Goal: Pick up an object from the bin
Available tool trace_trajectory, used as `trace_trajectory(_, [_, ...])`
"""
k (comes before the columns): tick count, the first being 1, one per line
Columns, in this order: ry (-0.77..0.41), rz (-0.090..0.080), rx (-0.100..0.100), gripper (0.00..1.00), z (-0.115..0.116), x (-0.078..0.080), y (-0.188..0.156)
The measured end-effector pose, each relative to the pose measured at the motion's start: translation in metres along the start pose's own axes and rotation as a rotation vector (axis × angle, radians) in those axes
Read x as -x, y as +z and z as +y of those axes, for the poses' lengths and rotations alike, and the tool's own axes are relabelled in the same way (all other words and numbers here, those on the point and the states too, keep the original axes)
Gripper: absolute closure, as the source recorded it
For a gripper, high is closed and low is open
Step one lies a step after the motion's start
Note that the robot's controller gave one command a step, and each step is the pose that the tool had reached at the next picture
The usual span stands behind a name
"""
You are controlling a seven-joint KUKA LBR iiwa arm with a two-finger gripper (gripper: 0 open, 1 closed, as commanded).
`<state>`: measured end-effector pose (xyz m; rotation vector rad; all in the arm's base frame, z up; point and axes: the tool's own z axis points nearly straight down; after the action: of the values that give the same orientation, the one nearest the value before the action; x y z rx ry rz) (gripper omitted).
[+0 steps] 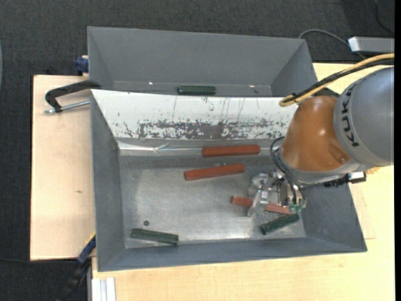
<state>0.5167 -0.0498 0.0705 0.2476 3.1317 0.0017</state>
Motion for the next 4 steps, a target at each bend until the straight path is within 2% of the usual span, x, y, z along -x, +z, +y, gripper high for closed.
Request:
trace_trajectory(1, [-0.035,-0.014,0.003,1.00,0.053,-0.009,-0.183])
trace_trajectory(2, [-0.033,-0.005,0.000,0.00,0.052,-0.011,-0.179])
trace_trajectory(3, [-0.033,-0.005,0.000,0.00,0.052,-0.011,-0.179])
trace_trajectory(4, [-0.044,-0.011,0.001,0.00,0.062,-0.010,-0.137])
